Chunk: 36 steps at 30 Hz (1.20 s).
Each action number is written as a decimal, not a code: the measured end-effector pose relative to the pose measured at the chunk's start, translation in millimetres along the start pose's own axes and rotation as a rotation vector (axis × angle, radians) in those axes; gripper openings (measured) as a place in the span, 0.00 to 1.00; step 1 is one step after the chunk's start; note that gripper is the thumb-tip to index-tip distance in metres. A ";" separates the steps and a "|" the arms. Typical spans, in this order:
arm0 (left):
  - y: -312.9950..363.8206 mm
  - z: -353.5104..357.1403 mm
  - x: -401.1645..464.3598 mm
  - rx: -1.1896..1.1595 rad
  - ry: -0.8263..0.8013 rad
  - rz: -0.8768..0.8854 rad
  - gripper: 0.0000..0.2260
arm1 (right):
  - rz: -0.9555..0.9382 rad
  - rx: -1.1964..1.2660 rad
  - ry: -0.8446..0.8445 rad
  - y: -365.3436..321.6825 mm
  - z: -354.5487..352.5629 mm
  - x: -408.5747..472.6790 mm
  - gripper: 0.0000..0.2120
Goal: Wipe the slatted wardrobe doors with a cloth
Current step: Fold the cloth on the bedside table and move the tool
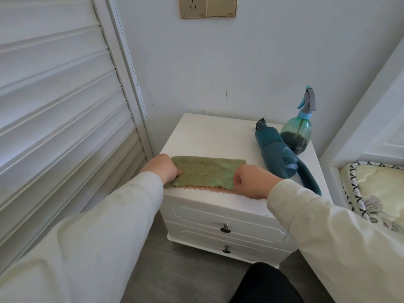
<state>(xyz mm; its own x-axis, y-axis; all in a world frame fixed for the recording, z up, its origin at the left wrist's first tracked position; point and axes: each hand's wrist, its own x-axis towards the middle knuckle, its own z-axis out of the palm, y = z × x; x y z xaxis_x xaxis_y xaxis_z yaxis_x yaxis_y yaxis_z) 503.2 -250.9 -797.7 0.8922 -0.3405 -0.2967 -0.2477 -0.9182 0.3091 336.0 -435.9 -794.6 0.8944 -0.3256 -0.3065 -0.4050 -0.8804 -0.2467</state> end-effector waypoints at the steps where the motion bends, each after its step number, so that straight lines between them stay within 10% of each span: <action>1: 2.2 -1.1 -1.1 -0.008 -0.009 -0.018 0.17 | -0.008 0.028 0.004 1.1 0.6 -1.0 0.10; 11: 4.2 -23.3 -2.6 -0.236 -0.064 -0.113 0.13 | -0.152 0.224 0.055 2.6 10.1 -8.6 0.04; 25: 94.0 -21.3 -34.3 -0.474 -0.394 0.331 0.10 | 0.277 0.734 0.136 15.6 5.5 1.7 0.23; 36: 71.1 16.6 -19.1 0.000 -0.221 0.253 0.15 | 0.219 0.500 0.195 12.9 13.4 1.4 0.06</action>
<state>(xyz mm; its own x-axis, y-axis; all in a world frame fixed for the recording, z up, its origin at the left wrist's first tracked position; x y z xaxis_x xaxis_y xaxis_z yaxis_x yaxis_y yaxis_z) 462.2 -313.0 -785.1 0.6992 -0.5931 -0.3992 -0.4508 -0.7992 0.3976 329.5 -443.1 -810.5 0.7788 -0.5810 -0.2364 -0.5826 -0.5305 -0.6157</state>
